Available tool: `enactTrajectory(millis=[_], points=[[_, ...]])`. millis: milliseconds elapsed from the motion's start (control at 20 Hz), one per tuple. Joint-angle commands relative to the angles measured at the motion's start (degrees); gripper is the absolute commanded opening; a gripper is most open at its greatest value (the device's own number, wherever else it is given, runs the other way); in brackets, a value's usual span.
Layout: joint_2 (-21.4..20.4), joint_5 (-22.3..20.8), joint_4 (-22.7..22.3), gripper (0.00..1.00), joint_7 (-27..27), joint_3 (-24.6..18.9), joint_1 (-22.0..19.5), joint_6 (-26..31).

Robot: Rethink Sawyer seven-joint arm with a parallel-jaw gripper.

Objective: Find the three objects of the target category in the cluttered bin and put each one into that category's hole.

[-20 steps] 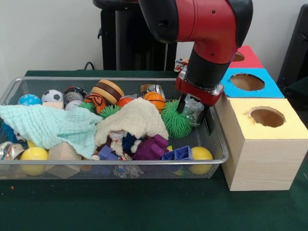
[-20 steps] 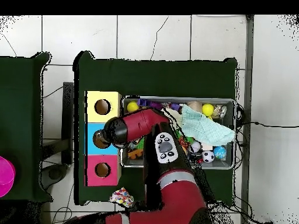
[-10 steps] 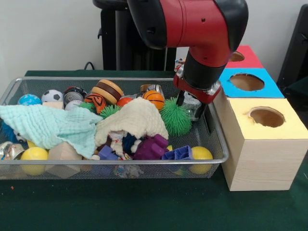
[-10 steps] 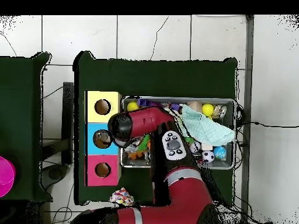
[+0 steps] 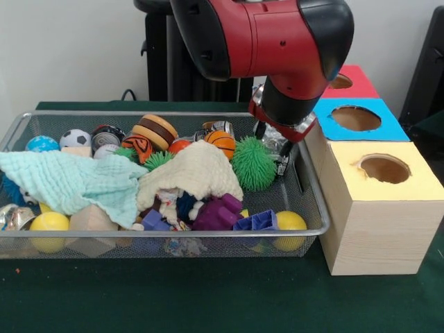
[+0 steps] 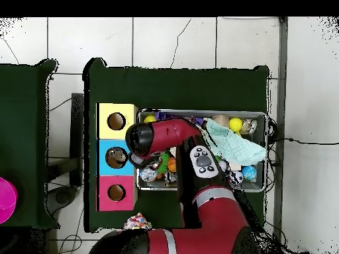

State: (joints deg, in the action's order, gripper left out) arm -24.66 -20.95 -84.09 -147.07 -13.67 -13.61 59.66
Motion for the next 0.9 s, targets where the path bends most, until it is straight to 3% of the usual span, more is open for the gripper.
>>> enactTrajectory(millis=[50, 500, 750, 800, 900], points=[[6.53, 0.31, -0.44, 1.00, 13.59, -6.37, -1.00, 4.50], [10.35, -2.09, 1.71, 1.00, 16.06, -7.13, -2.07, 1.86], [12.12, -3.39, 4.21, 1.00, 19.03, -7.60, -2.53, 3.37], [12.03, -3.53, 3.96, 0.00, 18.90, -7.62, -2.52, 3.22], [12.11, -3.43, 3.98, 0.00, 18.99, -7.71, -2.57, 3.54]])
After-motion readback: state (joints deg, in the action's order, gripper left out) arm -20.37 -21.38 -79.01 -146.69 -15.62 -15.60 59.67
